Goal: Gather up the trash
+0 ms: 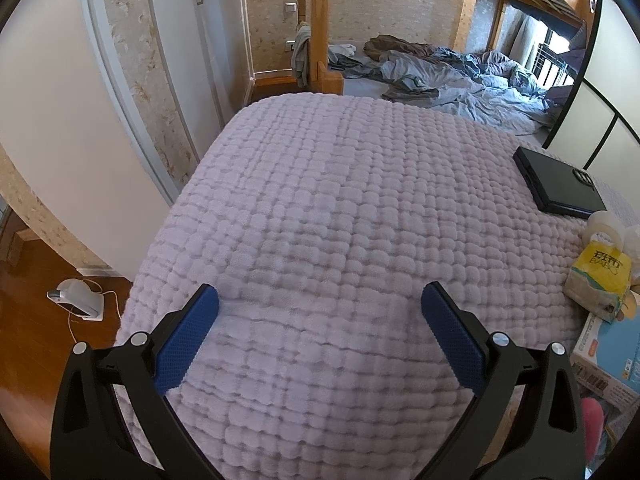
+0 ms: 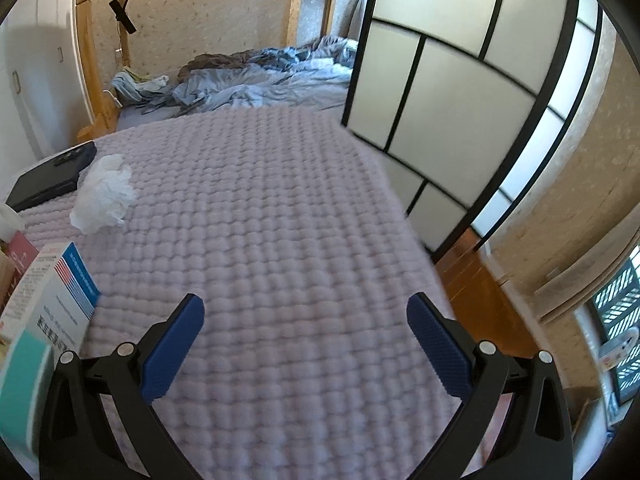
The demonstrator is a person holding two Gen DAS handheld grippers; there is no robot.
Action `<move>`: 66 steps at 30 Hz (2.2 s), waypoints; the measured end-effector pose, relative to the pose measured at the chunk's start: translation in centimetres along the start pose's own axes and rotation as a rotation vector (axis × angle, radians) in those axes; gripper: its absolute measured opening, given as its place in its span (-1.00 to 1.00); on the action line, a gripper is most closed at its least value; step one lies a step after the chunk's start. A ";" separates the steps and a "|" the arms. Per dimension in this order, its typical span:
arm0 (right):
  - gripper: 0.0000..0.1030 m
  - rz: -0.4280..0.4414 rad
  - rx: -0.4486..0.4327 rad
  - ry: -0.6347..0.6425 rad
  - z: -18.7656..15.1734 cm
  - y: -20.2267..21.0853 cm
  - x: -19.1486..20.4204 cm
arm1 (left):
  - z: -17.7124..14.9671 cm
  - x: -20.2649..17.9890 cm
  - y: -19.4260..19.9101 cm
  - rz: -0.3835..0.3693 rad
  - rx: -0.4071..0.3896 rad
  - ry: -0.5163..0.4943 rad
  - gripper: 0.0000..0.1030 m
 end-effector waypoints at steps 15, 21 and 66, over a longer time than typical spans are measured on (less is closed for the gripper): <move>0.92 -0.062 -0.059 -0.041 -0.2 4.6 -4.8 | 1.8 3.1 9.1 -0.007 -0.187 -0.008 0.98; 0.92 0.201 -0.104 0.031 -0.8 8.2 -1.0 | 0.4 -0.7 14.4 -0.222 -0.209 -0.089 0.98; 0.77 0.498 0.018 0.084 -4.0 9.7 4.3 | -13.6 -12.7 16.7 -0.581 0.065 -0.360 0.21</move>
Point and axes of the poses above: each gripper's, at about its wrist camera, not at the fingertips, and y roughly against the way its jaws point, x to its left, z to its top, the point moved 2 cm from there along -y, roughly the way its jaws point, and after that the axes turned 11 degrees about -x, right-handed, at the moved point
